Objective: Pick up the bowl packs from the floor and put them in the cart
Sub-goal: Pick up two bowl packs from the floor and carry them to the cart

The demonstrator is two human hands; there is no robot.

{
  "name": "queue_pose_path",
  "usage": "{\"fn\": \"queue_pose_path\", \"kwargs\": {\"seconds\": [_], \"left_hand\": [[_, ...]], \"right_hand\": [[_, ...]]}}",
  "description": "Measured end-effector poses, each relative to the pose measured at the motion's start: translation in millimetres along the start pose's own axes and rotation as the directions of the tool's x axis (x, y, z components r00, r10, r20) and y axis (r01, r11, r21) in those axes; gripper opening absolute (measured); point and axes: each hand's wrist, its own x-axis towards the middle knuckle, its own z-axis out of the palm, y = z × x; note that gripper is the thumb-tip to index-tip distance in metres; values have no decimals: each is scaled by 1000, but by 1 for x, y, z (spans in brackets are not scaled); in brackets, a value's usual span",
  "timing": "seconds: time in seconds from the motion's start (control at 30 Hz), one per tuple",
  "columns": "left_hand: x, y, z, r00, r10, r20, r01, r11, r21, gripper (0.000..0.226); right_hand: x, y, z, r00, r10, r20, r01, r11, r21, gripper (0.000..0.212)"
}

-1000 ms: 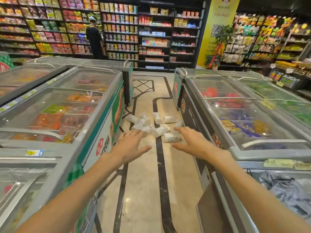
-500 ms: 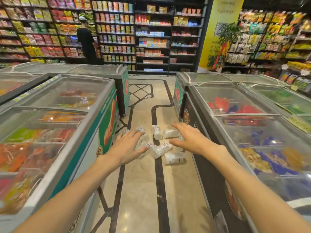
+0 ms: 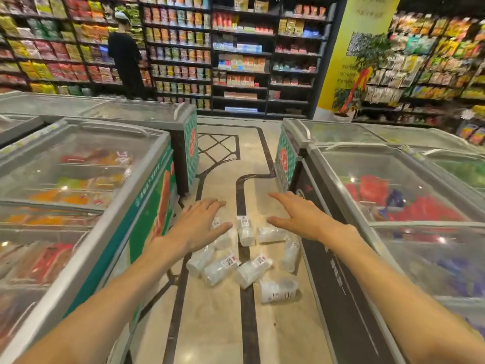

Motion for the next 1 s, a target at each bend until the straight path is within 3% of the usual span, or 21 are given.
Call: {"fn": "queue_pose_path", "kwargs": {"seconds": [0.2, 0.57, 1.0], "left_hand": [[153, -65, 3, 999, 40, 8, -40, 999, 0, 71], [377, -160, 68, 996, 25, 89, -26, 1000, 9, 70], [548, -314, 170, 978, -159, 132, 161, 987, -1, 74]], "right_hand": [[156, 42, -22, 1000, 14, -12, -14, 999, 43, 73], [400, 134, 19, 999, 0, 37, -4, 993, 116, 72], [662, 182, 133, 974, -53, 222, 12, 983, 181, 77]]}}
